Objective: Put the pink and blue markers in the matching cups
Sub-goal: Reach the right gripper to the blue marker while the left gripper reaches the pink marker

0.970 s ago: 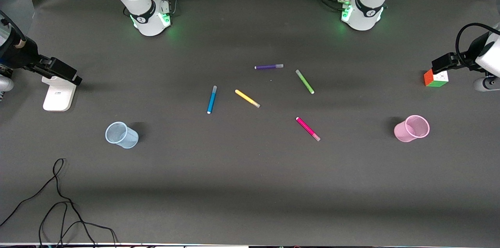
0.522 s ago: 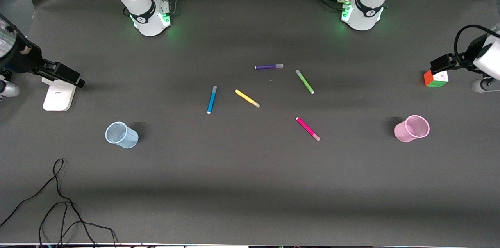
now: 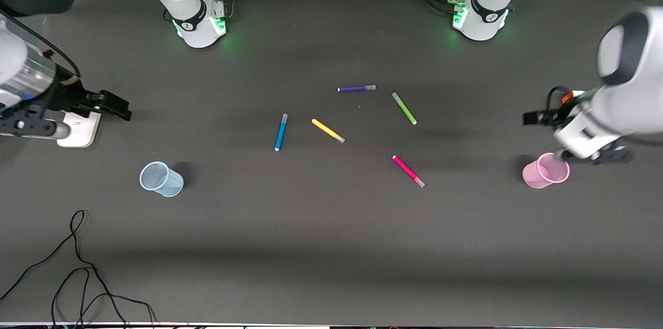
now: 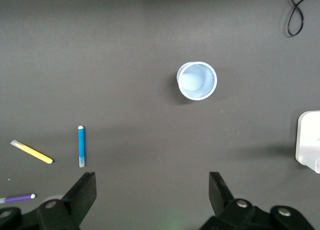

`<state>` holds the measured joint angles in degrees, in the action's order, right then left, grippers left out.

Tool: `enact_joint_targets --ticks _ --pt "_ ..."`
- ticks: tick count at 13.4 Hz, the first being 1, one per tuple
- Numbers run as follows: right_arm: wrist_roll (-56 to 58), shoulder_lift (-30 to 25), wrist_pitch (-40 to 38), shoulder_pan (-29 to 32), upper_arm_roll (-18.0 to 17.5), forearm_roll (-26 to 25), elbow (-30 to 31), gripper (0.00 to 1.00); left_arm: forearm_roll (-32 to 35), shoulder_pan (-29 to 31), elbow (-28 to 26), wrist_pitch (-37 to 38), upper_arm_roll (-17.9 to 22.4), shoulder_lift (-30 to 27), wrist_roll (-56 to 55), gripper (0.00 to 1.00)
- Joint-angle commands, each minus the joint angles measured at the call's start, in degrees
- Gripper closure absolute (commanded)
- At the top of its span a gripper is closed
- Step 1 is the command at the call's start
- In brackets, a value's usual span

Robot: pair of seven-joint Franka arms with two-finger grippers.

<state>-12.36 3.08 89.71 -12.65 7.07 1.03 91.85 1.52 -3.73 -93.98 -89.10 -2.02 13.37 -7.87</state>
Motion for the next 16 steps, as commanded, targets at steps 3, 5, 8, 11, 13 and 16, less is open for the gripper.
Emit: enact_joint_targets --ticks 3,5,8,11,13,16 --pt "-2.4 8.1 -0.5 -3.9 0.0 5.6 -0.8 0.00 -3.4 -9.0 1.4 -6.6 0.2 8.1 -19.8 0.00" --pt "-2.9 12.2 -0.4 -5.5 0.0 8.6 -0.8 0.00 -10.5 -11.6 1.4 -11.2 0.2 11.9 -31.2 0.01" --pt "-2.9 18.0 -0.2 -7.7 0.1 12.0 -0.9 0.00 -16.2 -15.0 1.6 -18.2 0.2 17.4 -45.1 0.02" --pt "-2.9 25.2 1.9 -7.7 0.0 18.7 -0.8 0.00 -17.5 -16.3 2.7 -21.3 0.0 21.1 -51.0 0.02" --pt "-2.8 30.7 2.7 -9.3 0.0 21.1 -1.1 0.01 -17.7 -16.6 3.2 -22.2 0.0 23.6 -51.4 0.04" --pt "-3.4 37.1 3.5 -11.2 0.0 23.6 -3.4 0.01 -17.6 -18.4 4.7 -23.4 -0.4 27.5 -54.3 0.08"
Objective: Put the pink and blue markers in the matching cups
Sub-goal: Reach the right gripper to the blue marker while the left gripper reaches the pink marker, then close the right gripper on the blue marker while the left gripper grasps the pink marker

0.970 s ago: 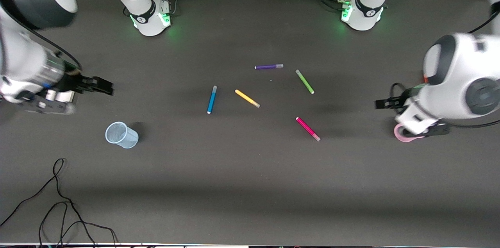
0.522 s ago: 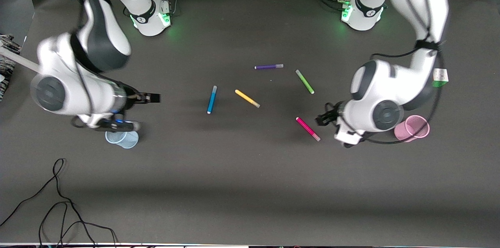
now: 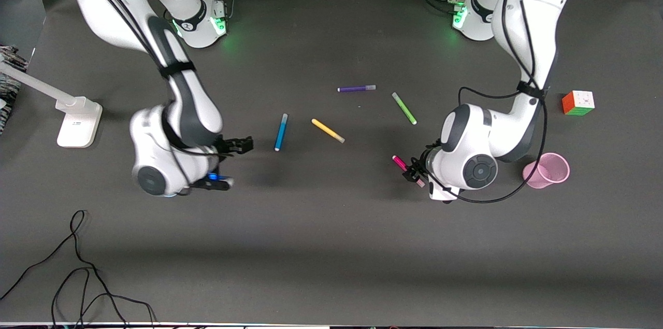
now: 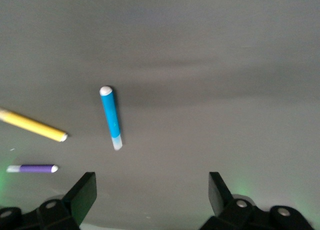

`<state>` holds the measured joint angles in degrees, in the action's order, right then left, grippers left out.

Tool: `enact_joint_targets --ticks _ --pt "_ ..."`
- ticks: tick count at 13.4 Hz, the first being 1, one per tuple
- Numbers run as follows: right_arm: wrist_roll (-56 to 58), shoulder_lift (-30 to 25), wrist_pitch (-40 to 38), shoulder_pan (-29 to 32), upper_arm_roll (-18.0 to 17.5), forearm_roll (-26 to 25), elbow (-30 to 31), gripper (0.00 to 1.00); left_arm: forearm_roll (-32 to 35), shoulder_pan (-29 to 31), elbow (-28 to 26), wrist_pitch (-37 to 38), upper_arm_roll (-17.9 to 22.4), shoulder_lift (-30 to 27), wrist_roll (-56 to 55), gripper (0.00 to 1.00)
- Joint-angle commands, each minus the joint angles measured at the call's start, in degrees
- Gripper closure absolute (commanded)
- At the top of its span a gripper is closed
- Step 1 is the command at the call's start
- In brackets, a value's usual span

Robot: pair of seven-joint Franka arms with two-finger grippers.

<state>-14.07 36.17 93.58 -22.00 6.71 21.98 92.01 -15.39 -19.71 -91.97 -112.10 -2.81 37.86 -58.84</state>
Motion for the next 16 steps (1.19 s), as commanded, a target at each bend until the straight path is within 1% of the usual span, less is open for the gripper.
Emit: enact_joint_targets --ticks 1,2,3,5,6,7,9,10,12,13,14,15,16 --pt "-2.9 5.8 -0.3 -2.9 0.4 3.1 -5.1 0.01 -0.7 -3.5 2.6 -1.9 0.3 3.4 -4.2 0.12" --pt "-3.3 7.4 -0.3 -3.7 0.4 3.1 -6.5 0.01 -0.7 -3.8 2.5 -2.9 0.3 3.5 -4.4 0.16" --pt "-3.3 8.8 -0.2 -4.3 0.4 3.2 -7.3 0.01 -0.8 -3.8 2.5 -3.4 0.3 4.2 -5.1 0.18" --pt "-3.5 10.4 2.7 -4.5 0.4 3.2 -7.5 0.01 -0.6 -3.8 2.5 -5.0 0.2 4.9 -5.2 0.22" --pt "-3.9 11.3 4.1 -4.6 0.4 3.2 -7.6 0.01 -0.6 -3.9 2.5 -5.2 0.2 5.3 -5.1 0.26" --pt "-4.4 12.3 4.9 -4.8 0.3 3.2 -7.6 0.01 -0.6 -3.8 2.5 -5.3 0.2 5.5 -5.1 0.31" --pt "-6.1 13.9 5.1 -6.0 0.3 3.2 -8.6 0.01 -0.6 -3.9 2.4 -5.3 0.2 5.5 -5.1 0.51" --pt "-6.4 14.3 5.1 -6.0 0.3 3.2 -8.9 0.02 -0.6 -3.8 2.5 -5.4 0.2 5.5 -5.1 0.58" --pt "-8.6 14.4 5.1 -6.0 0.3 3.2 -9.0 0.13 -0.6 -3.8 2.5 -5.3 0.2 5.7 -5.1 0.63" --pt "-8.7 14.5 5.1 -6.2 0.2 3.3 -9.0 0.17 -0.6 -3.8 2.4 -5.4 0.2 5.7 -5.1 0.65" --pt "-8.8 14.7 5.1 -6.2 -0.2 3.4 -9.0 0.18 -0.7 -3.8 2.4 -5.4 0.2 5.8 -5.1 0.65" --pt "-9.7 15.1 5.1 -6.2 -0.6 3.9 -9.0 0.25 -0.7 -3.8 2.4 -5.4 0.2 5.9 -5.1 0.65" --pt "-10.8 15.2 5.1 -6.2 -0.6 3.9 -9.1 0.36 -0.8 -3.8 2.4 -5.4 0.2 5.9 -5.1 0.65"
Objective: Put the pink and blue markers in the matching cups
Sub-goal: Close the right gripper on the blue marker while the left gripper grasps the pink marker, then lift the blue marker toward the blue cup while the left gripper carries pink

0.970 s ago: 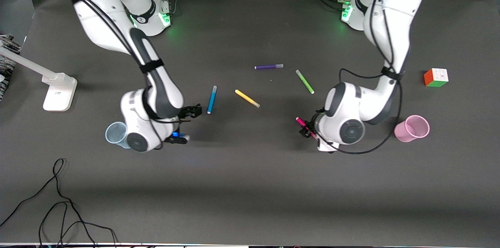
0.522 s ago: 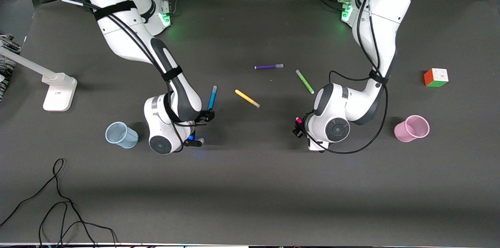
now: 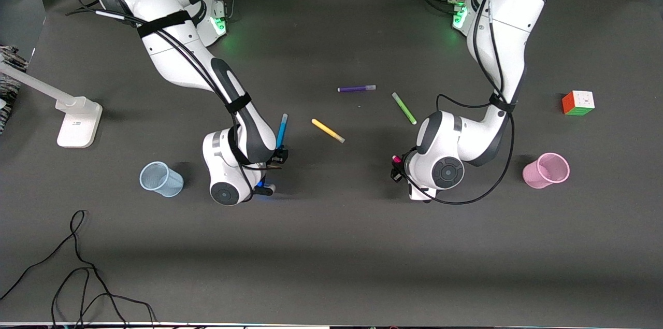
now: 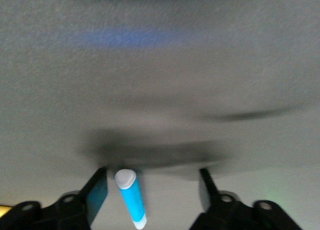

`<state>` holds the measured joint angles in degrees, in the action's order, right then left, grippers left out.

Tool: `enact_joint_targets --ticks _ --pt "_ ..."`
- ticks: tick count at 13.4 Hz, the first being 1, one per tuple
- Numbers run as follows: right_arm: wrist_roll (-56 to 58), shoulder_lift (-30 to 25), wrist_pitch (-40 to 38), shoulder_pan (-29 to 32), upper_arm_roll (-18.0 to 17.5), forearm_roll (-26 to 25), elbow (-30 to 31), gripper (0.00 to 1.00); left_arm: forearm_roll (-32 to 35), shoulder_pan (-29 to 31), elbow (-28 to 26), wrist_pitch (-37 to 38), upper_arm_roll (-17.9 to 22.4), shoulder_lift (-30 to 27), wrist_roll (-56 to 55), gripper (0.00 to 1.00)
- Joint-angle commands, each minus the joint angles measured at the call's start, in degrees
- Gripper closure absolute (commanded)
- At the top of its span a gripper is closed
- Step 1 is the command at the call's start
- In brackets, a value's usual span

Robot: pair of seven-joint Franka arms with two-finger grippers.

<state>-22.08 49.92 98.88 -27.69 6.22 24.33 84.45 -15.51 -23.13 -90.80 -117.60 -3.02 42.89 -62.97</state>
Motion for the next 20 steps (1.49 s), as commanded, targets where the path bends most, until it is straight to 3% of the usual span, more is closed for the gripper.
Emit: enact_joint_targets --ticks 1,2,3,4,6,9,11,14,17,20 --pt "-2.8 1.5 -0.2 -0.5 -0.4 1.6 -1.6 0.54 -0.7 -0.4 1.2 -0.3 0.3 1.1 -1.0 0.65" --pt "-2.8 1.5 -0.2 -0.5 -0.4 1.6 -1.6 0.81 -1.1 -0.4 1.2 -0.9 0.2 1.1 -1.0 0.65" --pt "-2.7 1.5 -0.2 -0.5 -0.4 1.7 -1.9 1.00 -1.5 -0.4 1.2 -1.1 0.1 1.3 -0.9 0.68" --pt "-2.7 1.5 -0.2 -0.5 -0.5 1.7 -2.6 1.00 -1.5 -0.4 1.2 -1.6 0.0 1.5 -0.9 0.74" --pt "-2.8 1.2 -0.6 -0.5 -0.4 1.6 -3.0 1.00 -1.3 -0.5 1.1 -1.9 0.0 1.5 -0.7 1.00" --pt "-5.2 0.4 -0.8 -0.3 -0.4 0.9 -3.8 1.00 -0.7 -0.7 1.8 0.1 0.0 0.0 -0.7 1.00" --pt "-5.2 -1.0 -1.9 -0.3 0.1 0.7 -4.0 1.00 -0.8 1.2 6.1 11.3 0.1 -2.5 -0.4 1.00" --pt "-6.9 -7.4 -4.6 -0.5 1.9 -1.4 -3.8 1.00 -1.5 5.0 18.3 31.2 0.1 -2.9 -0.2 1.00" --pt "-7.6 -15.9 -4.5 -0.3 4.0 -10.0 -3.3 1.00 -9.5 14.3 25.6 47.8 -0.2 -2.9 3.4 1.00" --pt "-7.5 -23.4 -4.2 -0.3 9.3 -16.6 -2.4 1.00 -20.1 28.4 26.4 58.1 -0.4 -2.7 9.3 1.00"
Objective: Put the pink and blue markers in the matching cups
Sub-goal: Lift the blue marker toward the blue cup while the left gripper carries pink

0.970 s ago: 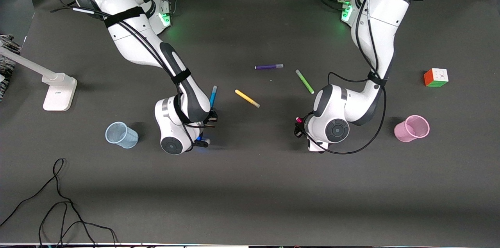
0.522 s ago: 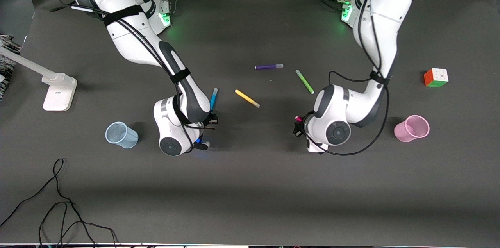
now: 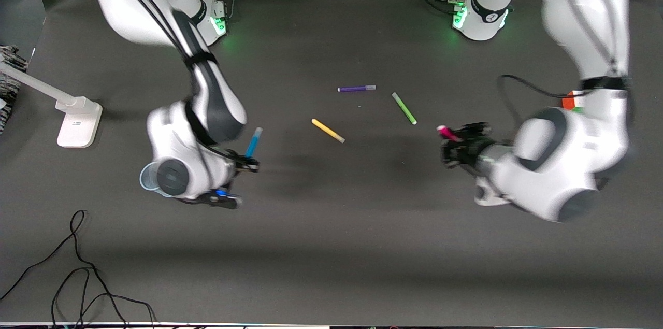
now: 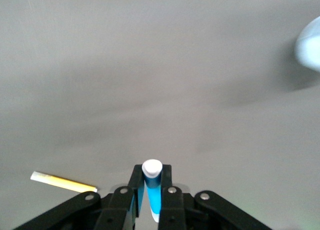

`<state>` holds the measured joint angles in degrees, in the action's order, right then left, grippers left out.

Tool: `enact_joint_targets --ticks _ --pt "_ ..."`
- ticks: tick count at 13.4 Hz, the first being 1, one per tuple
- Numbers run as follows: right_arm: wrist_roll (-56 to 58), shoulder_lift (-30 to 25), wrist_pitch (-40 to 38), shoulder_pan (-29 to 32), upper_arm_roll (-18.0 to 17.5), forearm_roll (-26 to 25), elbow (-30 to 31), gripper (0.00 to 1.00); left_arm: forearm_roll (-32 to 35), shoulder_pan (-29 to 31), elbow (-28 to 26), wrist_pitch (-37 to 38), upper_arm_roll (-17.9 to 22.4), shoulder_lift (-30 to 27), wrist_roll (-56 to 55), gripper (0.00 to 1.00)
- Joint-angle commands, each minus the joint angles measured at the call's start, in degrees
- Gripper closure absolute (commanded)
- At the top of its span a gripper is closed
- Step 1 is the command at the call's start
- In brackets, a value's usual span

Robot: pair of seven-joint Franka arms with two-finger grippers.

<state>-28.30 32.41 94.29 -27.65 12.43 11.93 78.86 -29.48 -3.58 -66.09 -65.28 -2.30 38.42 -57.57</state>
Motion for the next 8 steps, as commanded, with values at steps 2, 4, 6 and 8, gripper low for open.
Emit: enact_joint_targets --ticks 2,4,6,8 --pt "-0.5 -8.8 3.2 -0.4 8.5 -8.2 3.7 1.00 -7.5 16.5 1.7 9.9 -1.0 2.2 11.0 1.00" --pt "-0.1 -13.7 14.6 -0.4 12.4 -11.2 11.2 1.00 -7.6 23.4 1.4 11.1 -1.0 2.9 20.1 1.00" --pt "3.5 -18.6 26.9 -0.4 15.9 -12.4 21.0 1.00 -7.7 26.4 1.4 10.0 -1.1 4.4 27.0 1.00" --pt "6.9 -21.1 35.5 -0.6 18.2 -12.5 28.3 1.00 -7.6 28.4 1.3 6.2 -1.0 7.2 33.9 1.00"
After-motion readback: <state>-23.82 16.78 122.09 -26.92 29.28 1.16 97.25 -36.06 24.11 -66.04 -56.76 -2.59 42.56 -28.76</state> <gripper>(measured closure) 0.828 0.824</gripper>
